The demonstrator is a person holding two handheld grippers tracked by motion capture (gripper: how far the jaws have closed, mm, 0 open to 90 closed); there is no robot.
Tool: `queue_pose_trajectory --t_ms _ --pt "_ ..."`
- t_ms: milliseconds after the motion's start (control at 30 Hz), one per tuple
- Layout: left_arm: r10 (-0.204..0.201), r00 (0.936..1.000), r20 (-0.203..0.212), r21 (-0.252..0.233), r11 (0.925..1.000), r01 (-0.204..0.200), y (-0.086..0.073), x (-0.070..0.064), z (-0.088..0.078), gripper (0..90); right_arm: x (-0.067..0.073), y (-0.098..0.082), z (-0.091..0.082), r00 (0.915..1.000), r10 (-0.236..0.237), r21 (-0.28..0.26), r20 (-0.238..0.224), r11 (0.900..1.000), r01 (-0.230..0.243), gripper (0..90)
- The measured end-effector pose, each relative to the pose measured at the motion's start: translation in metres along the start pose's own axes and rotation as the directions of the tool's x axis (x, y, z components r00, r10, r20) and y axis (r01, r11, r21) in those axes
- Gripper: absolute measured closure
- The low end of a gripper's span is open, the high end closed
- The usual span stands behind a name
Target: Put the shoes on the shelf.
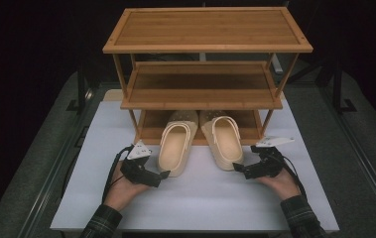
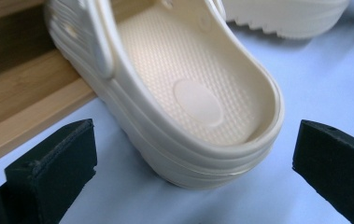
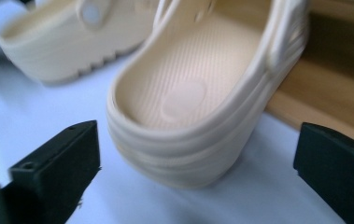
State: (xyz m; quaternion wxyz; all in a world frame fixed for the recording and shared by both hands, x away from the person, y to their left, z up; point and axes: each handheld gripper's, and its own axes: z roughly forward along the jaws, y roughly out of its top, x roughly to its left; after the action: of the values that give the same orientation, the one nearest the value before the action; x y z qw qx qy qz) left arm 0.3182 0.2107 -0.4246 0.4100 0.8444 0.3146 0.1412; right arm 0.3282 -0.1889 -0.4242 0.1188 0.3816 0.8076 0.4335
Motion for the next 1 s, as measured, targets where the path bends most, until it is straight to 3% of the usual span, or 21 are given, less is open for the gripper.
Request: queue_pose_trajectory --t_ms 100,233,500,567,1000 --pt "0.027 0.9996 0.004 0.006 0.9996 -0.027 0.0 -0.004 0.01 0.0 0.001 -0.003 0.013 0.9998 -0.02 0.037 -0.008 0.999 0.02 0.3" --pt "0.051 0.9987 -0.005 0.05 0.9975 -0.051 -0.001 -0.007 0.021 0.0 0.002 -0.003 0.023 0.9994 -0.033 0.058 -0.011 0.998 0.034 0.3" --pt "0.059 0.998 -0.021 0.035 0.9977 -0.059 0.004 -0.006 0.027 0.0 0.003 -0.001 0.031 0.9994 -0.031 0.071 -0.019 0.997 0.032 0.3" --pt "0.044 0.9988 -0.021 0.009 0.999 -0.044 0.006 -0.006 0.028 0.0 0.003 0.0 0.032 0.9994 -0.03 0.071 -0.018 0.997 0.031 0.3" --pt "-0.006 0.9999 -0.012 -0.023 0.9997 0.005 0.025 0.001 0.045 0.0 0.01 0.011 0.046 0.9991 -0.036 0.062 -0.022 0.997 0.038 1.0"
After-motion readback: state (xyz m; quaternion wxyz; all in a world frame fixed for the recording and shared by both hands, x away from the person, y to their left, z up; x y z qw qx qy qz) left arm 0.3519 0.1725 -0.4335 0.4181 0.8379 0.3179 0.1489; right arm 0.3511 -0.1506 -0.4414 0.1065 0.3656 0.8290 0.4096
